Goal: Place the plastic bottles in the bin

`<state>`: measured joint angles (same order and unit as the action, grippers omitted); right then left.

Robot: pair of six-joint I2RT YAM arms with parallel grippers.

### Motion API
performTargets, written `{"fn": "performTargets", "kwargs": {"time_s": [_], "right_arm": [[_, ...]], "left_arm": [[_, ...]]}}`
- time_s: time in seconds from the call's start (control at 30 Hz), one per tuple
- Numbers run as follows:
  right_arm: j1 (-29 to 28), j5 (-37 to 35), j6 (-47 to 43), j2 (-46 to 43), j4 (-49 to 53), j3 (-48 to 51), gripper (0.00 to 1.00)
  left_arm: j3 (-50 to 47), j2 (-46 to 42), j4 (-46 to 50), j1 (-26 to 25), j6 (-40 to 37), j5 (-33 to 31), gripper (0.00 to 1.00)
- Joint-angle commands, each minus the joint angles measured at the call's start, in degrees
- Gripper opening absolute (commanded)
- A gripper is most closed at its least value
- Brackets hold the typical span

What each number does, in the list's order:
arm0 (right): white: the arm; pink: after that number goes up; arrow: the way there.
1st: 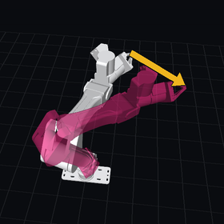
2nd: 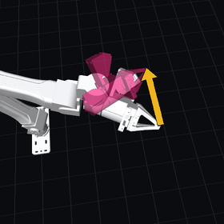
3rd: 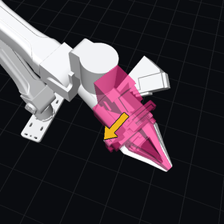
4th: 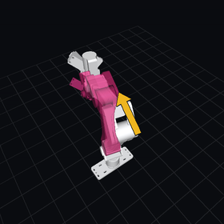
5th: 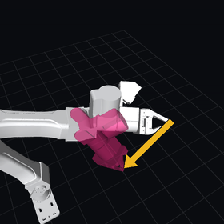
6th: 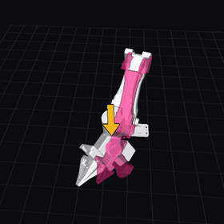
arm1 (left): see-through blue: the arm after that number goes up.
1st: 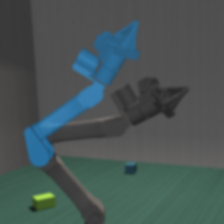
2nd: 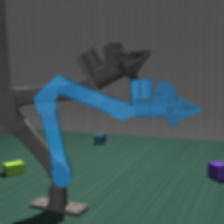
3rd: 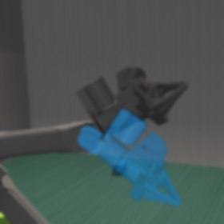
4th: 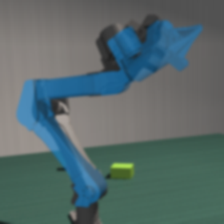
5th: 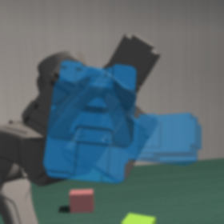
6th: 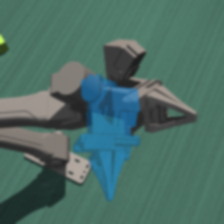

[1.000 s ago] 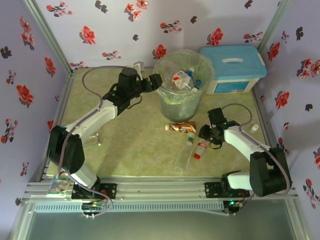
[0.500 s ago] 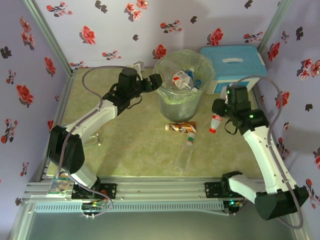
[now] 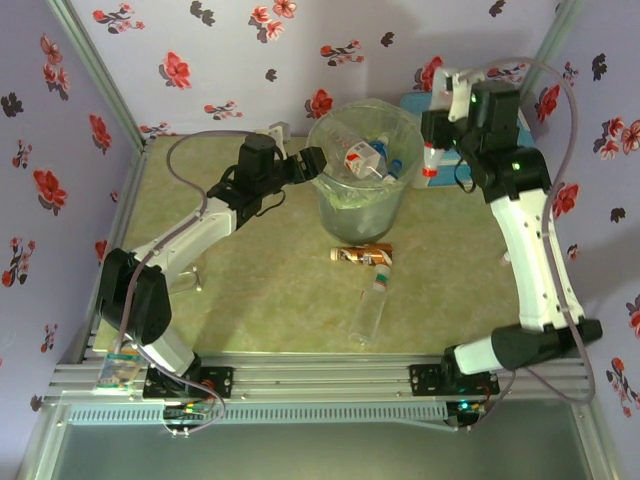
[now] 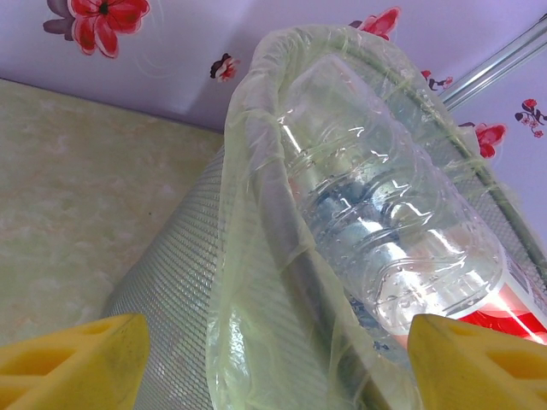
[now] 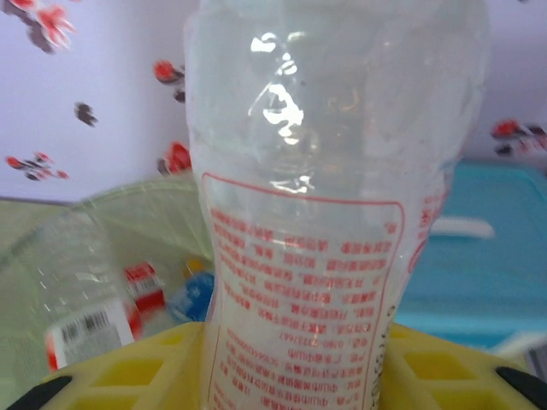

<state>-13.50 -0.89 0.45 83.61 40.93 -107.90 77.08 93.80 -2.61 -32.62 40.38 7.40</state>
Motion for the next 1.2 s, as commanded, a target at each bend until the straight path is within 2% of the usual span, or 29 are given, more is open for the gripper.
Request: {"fn": "performTargets", "kwargs": {"time_s": [0.0, 0.17, 0.53, 0.7, 0.83, 0.93, 1.0, 1.17], "right_arm": [[-0.21, 7.62, -1.98, 5.51, -3.58, -5.72, 0.46], [-1.69, 10.37, -2.32, 12.7, -4.39, -9.91, 0.46], [-4.08, 12.84, -9.39, 21.61, 11.27, -15.48, 0.49], [-3.75, 13.23, -9.4, 23.97, 15.75, -21.51, 0.67], [-2.64, 12.62, -6.42, 23.18, 12.41, -21.64, 0.7], [-1.52, 12.22, -2.97, 23.2, 8.97, -21.53, 0.66], [-1.4, 12.41, -1.32, 23.92, 7.68, -21.78, 0.59], [-1.5, 14.46, 0.23, 27.58, 6.97, -22.92, 0.48]], "left_arm": [[1.11, 1.38, 0.94, -0.26, -0.76, 0.43, 0.79], [0.96, 1.67, 0.89, -0.3, -0.3, 0.45, 0.79], [2.9, 1.9, 3.14, -0.27, -1.09, 0.39, 0.79], [3.34, 2.35, 3.4, -0.25, -0.96, 0.36, 0.79], [3.14, 2.36, 3.32, -0.25, -1.01, 0.34, 0.79], [3.08, 2.53, 3.31, -0.27, -1.18, 0.34, 0.79], [3.08, 2.77, 3.23, -0.27, -1.05, 0.34, 0.79], [3.08, 3.06, 3.05, -0.31, -1.0, 0.36, 0.79]]}}
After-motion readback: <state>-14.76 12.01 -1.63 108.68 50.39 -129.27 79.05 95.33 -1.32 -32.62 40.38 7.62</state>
